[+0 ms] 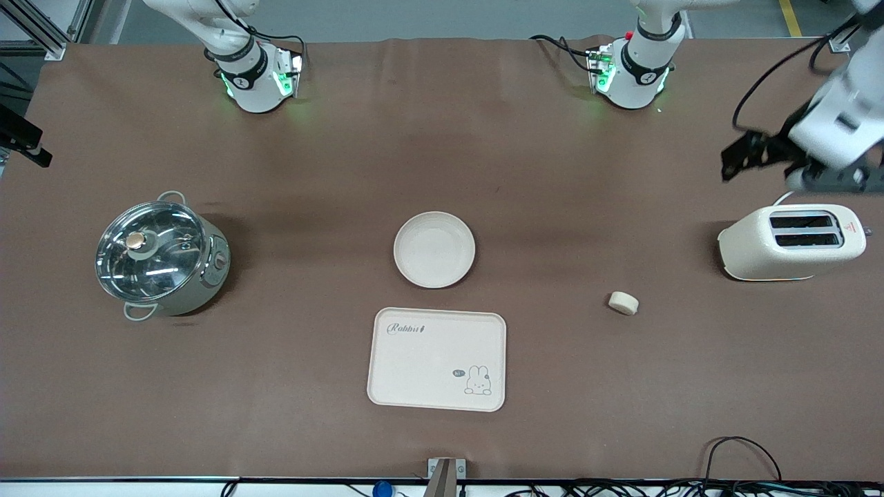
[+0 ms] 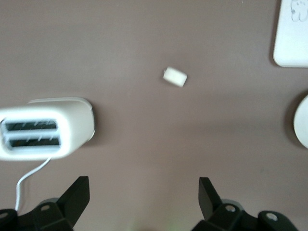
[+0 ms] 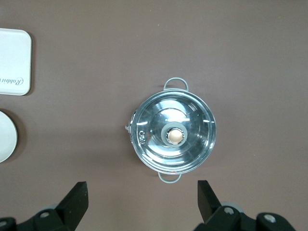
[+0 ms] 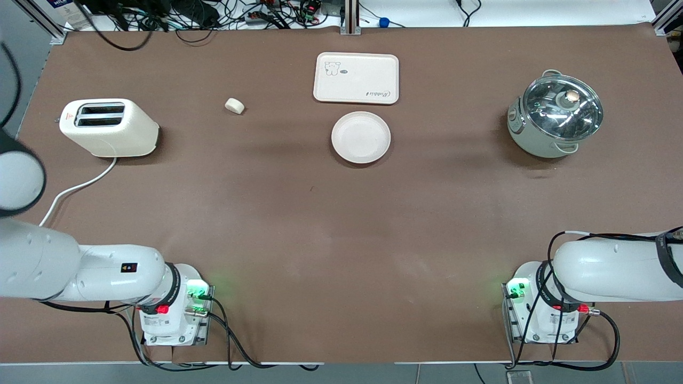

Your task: Place bun in plate and plate on tray

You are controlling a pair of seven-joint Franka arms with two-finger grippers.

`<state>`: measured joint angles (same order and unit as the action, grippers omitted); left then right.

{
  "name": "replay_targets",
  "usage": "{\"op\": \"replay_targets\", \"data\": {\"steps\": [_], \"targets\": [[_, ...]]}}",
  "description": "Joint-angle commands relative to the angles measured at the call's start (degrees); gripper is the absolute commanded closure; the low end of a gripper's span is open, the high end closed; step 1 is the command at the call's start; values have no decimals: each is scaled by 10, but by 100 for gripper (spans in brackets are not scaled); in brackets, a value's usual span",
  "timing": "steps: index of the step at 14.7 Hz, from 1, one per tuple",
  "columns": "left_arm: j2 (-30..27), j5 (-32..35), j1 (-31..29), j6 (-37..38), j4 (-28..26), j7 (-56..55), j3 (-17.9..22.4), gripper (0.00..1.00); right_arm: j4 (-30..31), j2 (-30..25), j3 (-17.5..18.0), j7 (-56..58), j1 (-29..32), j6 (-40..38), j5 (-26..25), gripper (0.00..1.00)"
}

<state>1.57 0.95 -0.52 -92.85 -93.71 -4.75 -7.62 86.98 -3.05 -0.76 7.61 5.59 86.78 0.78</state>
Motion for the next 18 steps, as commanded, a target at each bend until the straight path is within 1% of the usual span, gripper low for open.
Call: {"op": "replay_targets", "data": {"steps": [1, 4, 7, 8, 10, 11, 13, 14, 15, 17, 18], "targets": [[74, -2, -2, -77, -9, -26, 0, 0, 39, 41, 0, -1, -9, 31, 48, 0], [148, -4, 3, -195, -52, -110, -1, 0, 46, 110, 1, -17, -35, 73, 82, 0], [213, -4, 23, -240, -53, -252, -1, 0, 47, 182, 1, -62, -73, 145, 136, 0], [237, -4, 23, -260, -53, -301, -2, 0, 47, 207, 1, -84, -90, 176, 153, 0], [273, -4, 26, -300, -57, -364, -2, 0, 46, 271, 1, -97, -132, 252, 194, 0], [283, -4, 25, -325, -66, -381, -2, 0, 47, 307, 0, -105, -163, 296, 211, 0], [308, -4, 25, -361, -75, -416, -2, 0, 47, 342, 1, -128, -201, 332, 226, 0], [318, -3, 24, -370, -76, -424, -2, 0, 48, 361, 1, -131, -225, 348, 262, 0], [324, -3, 19, -381, -84, -424, -2, 0, 49, 377, 1, -131, -246, 362, 279, 0], [343, -4, 18, -406, -91, -426, -2, 3, 58, 397, 1, -131, -269, 376, 281, 0], [349, -4, 18, -419, -92, -428, -2, 7, 77, 400, 0, -130, -276, 384, 281, 0]]}}
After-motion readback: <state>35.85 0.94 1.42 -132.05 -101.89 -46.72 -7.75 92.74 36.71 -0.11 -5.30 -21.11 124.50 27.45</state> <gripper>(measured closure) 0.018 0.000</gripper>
